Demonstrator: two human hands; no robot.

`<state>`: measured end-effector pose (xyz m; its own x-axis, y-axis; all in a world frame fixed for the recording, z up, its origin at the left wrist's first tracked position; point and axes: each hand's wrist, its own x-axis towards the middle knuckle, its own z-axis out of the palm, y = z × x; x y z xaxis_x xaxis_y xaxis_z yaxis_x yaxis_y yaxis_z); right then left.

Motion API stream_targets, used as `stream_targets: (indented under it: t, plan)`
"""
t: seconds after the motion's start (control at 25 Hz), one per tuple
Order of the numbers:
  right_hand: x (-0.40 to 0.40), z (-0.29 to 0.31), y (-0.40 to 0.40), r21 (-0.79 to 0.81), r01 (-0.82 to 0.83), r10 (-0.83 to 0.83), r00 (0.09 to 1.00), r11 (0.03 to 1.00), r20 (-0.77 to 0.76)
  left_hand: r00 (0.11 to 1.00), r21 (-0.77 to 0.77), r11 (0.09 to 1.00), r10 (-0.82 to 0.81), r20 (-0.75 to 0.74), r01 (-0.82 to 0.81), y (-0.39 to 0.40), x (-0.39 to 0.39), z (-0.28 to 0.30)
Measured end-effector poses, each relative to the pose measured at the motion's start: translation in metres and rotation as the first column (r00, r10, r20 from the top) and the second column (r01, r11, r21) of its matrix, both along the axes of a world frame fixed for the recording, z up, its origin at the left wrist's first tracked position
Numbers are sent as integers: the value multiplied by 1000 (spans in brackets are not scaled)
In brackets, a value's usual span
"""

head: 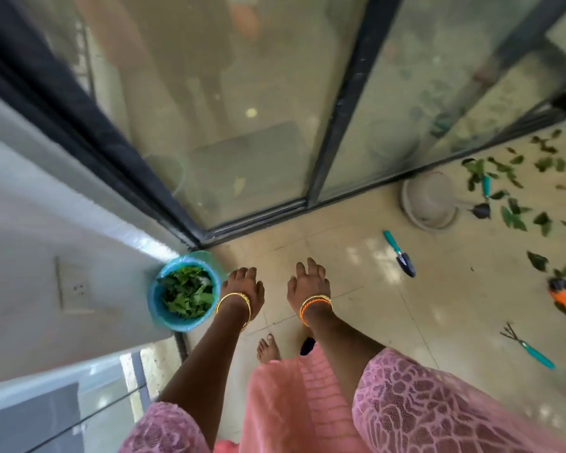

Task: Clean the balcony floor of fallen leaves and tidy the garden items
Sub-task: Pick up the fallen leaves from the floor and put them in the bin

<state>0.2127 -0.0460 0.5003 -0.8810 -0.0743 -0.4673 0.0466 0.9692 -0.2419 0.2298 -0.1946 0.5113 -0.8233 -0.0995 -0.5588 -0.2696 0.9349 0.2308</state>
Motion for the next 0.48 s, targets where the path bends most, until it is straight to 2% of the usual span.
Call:
stream_targets:
  t: [0.2,0.36,0.48]
  plan:
    - [-6,50,115,-29,322,-323,942,946,-94,953,-21,955,-296,-60,295,113,-50,57]
    - [-8,73,226,-61,547,-548,816,835,-183,847,-54,854,-521,-109,518,231,-76,85]
    - [1,86,310,-73,658,-659,732,750,-175,763,-57,774,-631,-139,630,337,-79,96]
